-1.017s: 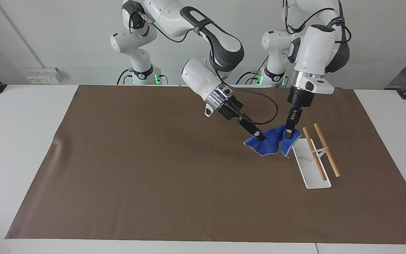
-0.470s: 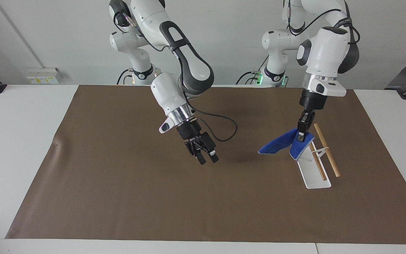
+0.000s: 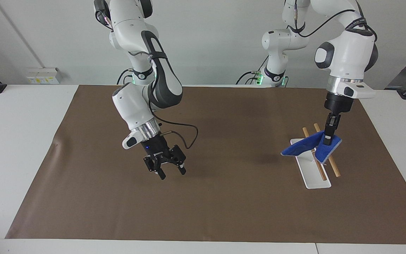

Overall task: Right arm passes towel to left arm to hang
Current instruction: 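Open the right gripper and withdraw it while the left gripper holds towel, then lower the towel with the left gripper over the wooden dowels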

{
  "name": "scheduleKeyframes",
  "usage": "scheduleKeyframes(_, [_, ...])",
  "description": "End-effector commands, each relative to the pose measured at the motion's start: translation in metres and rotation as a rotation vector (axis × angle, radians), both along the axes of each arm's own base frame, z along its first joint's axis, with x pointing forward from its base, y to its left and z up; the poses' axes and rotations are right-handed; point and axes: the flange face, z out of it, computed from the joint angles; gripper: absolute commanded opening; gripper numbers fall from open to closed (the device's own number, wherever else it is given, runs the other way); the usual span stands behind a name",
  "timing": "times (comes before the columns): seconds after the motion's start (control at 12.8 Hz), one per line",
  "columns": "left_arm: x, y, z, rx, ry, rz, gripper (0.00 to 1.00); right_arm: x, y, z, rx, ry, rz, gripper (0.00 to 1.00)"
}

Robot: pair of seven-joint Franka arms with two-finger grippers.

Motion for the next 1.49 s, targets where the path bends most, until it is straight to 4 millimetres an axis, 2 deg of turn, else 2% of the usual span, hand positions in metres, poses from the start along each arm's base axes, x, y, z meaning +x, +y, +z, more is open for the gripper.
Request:
scheduleKeyframes(0.0, [0.003, 0.016, -0.002, 0.015, 0.041, -0.003, 0.0, -0.005, -0.035, 0.003, -0.161, 0.051, 0.112, 1.0])
scheduleKeyframes(0.23, [0.0, 0.027, -0.006, 0.039, 0.115, 0.009, 0.0, -0.007, -0.077, 0.02, -0.323, 0.149, 0.191, 1.0])
scheduleKeyframes(0.39, [0.002, 0.031, 0.004, 0.038, 0.136, 0.015, 0.0, -0.017, -0.107, 0.037, -0.343, 0.238, 0.159, 1.0])
scheduleKeyframes(0.55, [0.005, 0.046, 0.014, 0.055, 0.146, 0.033, 0.0, -0.027, -0.132, 0.057, -0.422, 0.307, 0.092, 1.0])
scheduleKeyframes(0.7, [0.005, 0.051, 0.017, 0.107, 0.151, 0.027, 0.0, -0.035, -0.138, 0.076, -0.428, 0.374, 0.031, 1.0])
scheduleKeyframes(0.78, [0.005, 0.059, 0.016, 0.122, 0.156, 0.035, 0.0, -0.038, -0.139, 0.088, -0.414, 0.408, 0.002, 1.0])
scheduleKeyframes(0.94, [0.002, 0.061, 0.014, 0.153, 0.178, 0.03, 0.0, -0.049, -0.143, 0.115, -0.397, 0.455, -0.031, 1.0])
scheduleKeyframes(1.1, [0.001, 0.064, 0.011, 0.163, 0.185, 0.024, 0.0, -0.062, -0.171, 0.143, -0.385, 0.48, -0.066, 1.0])
scheduleKeyframes(1.17, [0.001, 0.074, 0.008, 0.167, 0.183, 0.028, 0.0, -0.067, -0.182, 0.155, -0.381, 0.497, -0.079, 1.0])
scheduleKeyframes(1.25, [0.001, 0.084, -0.001, 0.182, 0.192, 0.009, 0.0, -0.07, -0.19, 0.169, -0.388, 0.524, -0.082, 1.0])
scheduleKeyframes(1.41, [0.009, 0.091, -0.009, 0.19, 0.175, -0.001, 0.0, -0.081, -0.203, 0.203, -0.425, 0.564, -0.092, 1.0])
